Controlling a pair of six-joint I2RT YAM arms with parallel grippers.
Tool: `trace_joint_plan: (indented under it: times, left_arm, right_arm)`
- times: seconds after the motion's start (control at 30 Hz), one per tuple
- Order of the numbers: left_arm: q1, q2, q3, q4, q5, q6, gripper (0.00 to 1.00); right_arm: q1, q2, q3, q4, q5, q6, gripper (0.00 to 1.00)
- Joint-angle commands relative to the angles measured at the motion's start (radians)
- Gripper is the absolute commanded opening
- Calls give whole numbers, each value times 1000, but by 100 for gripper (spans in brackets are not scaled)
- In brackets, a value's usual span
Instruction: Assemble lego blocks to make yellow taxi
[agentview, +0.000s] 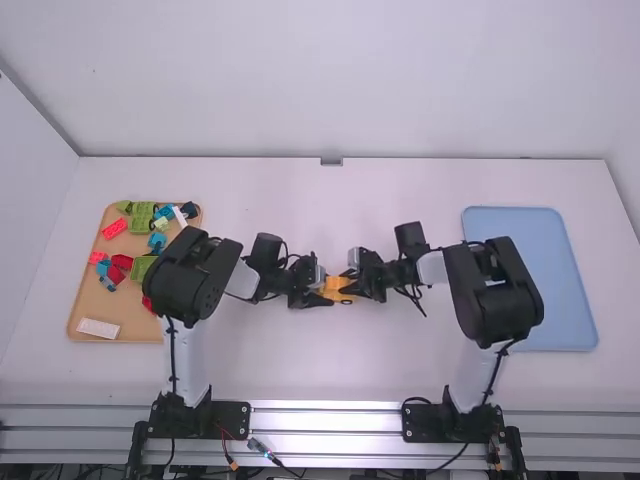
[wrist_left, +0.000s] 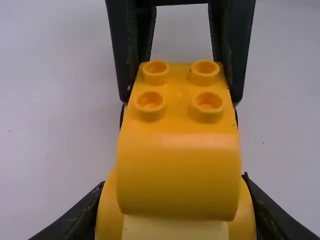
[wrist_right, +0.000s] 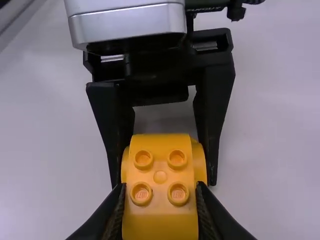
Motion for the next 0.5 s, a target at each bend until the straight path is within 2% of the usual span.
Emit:
trace_joint_plan:
  times: [0.0,0.07,0.37,0.47]
  left_arm:
    - [-8,11,-18,-23,-48,-18,26]
    - [-3,11,-18,-23,-49,-18,26]
    - [-8,11,-18,-13,-51,-18,27]
    - [-3,11,-18,-13,-49,-19,26]
  right_arm:
    - [10,65,31,-44,46,-40,0]
    - [10,65,48,-95,48,-74,0]
    - [12,65,50,-104,88,-52,0]
    - [39,65,49,-108,128,-50,0]
